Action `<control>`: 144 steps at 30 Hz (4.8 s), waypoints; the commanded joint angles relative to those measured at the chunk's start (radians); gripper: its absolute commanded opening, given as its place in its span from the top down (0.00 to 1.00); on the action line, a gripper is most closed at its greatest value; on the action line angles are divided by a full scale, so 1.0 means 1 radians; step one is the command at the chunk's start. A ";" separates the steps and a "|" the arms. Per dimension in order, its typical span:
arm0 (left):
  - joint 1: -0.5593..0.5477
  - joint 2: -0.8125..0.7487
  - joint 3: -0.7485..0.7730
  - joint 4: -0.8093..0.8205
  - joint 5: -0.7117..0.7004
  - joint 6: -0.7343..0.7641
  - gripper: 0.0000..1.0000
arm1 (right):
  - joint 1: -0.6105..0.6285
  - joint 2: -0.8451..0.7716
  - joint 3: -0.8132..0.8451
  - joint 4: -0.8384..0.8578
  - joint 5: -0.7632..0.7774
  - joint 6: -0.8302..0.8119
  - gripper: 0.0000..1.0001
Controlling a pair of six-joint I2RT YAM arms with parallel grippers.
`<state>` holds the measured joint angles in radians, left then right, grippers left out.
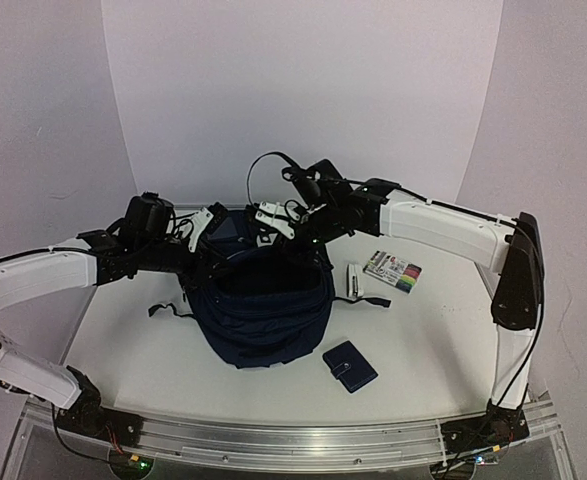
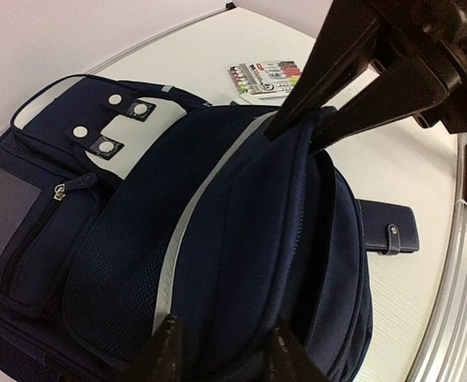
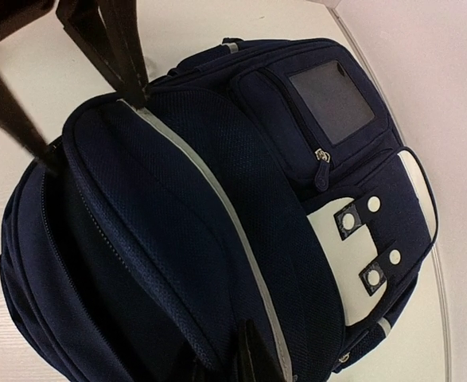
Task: Pack the student bag
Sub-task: Unzip the student bag at the center of the board, then move the stationery to the center of the board.
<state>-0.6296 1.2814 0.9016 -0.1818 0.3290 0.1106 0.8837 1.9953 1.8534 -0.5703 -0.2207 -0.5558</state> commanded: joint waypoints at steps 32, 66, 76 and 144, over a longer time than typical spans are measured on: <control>0.001 0.087 0.131 0.035 -0.054 -0.160 1.00 | -0.598 0.099 -0.184 -0.119 0.146 0.017 0.12; 0.011 0.050 0.114 0.020 -0.058 -0.149 1.00 | -0.619 0.315 -0.189 -0.236 0.134 -0.136 0.71; 0.014 0.055 0.116 0.024 -0.055 -0.149 1.00 | -0.533 0.156 -0.391 -0.308 -0.007 -0.152 0.87; 0.019 0.094 0.070 0.089 -0.006 -0.180 1.00 | -0.670 0.112 -0.606 0.474 -1.020 0.861 0.58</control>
<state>-0.6202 1.3672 0.9665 -0.1470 0.3218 -0.0538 0.1426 2.2096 1.2460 -0.1639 -1.2343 0.2990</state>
